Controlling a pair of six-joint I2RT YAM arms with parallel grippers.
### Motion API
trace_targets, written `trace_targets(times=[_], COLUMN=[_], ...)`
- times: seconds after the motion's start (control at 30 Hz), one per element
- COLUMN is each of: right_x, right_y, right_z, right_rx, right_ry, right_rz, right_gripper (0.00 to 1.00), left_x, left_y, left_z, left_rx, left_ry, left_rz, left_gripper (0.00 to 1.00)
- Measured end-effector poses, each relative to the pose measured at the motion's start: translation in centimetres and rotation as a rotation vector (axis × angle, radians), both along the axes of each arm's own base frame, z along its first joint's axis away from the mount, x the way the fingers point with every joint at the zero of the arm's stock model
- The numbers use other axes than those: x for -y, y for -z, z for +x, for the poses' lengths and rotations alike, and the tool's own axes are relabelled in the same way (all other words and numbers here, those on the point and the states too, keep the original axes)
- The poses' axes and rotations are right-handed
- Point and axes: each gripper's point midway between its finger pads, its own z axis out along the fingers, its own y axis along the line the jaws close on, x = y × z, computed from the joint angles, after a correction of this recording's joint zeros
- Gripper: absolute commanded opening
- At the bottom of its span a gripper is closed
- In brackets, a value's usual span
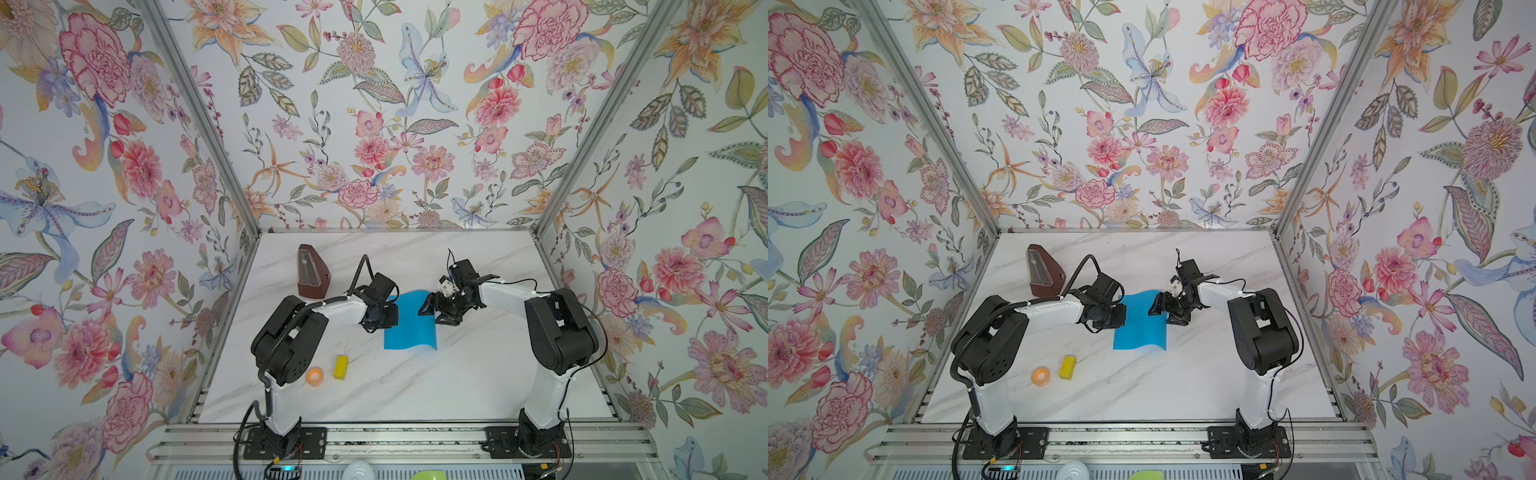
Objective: Fold a paper plane with a square sheet of paper (fold left side to right side)
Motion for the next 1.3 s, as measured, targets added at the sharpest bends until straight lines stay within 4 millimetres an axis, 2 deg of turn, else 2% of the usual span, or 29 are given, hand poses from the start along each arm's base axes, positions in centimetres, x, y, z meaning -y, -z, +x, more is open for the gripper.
trace_targets(times=[0.17, 0.3, 0.4, 0.63, 0.8, 0.93, 1.17, 1.3], right_x=[-1.7, -3.6, -4.8, -5.8, -5.8, -5.8, -5.9, -5.3], right_y=[-0.5, -0.9, -1.2, -1.5, -1.6, -1.4, -1.5, -1.5], right_z=[-1.0, -0.9, 0.1, 2.9, 3.4, 1.8, -4.0, -5.3], right_rx=[0.002, 0.020, 0.044, 0.093, 0.102, 0.080, 0.001, -0.014], right_ry=[0.044, 0.057, 0.068, 0.087, 0.082, 0.062, 0.019, 0.032], right_rz=[0.145, 0.234, 0.294, 0.382, 0.425, 0.474, 0.537, 0.530], right_gripper=[0.82, 0.85, 0.90, 0.90, 0.89, 0.89, 0.90, 0.89], left_x=[0.2, 0.3, 0.4, 0.4, 0.3, 0.4, 0.4, 0.4], left_y=[0.0, 0.0, 0.0, 0.0, 0.0, 0.0, 0.0, 0.0], left_z=[0.3, 0.4, 0.5, 0.5, 0.6, 0.7, 0.9, 0.9], left_rx=[0.007, 0.011, 0.015, 0.015, 0.012, 0.013, 0.011, 0.011], left_ry=[-0.003, -0.006, -0.006, -0.007, -0.009, -0.009, -0.009, -0.010], left_rz=[-0.011, -0.016, -0.019, -0.019, -0.023, -0.027, -0.041, -0.041], left_gripper=[0.00, 0.00, 0.00, 0.00, 0.00, 0.00, 0.00, 0.00])
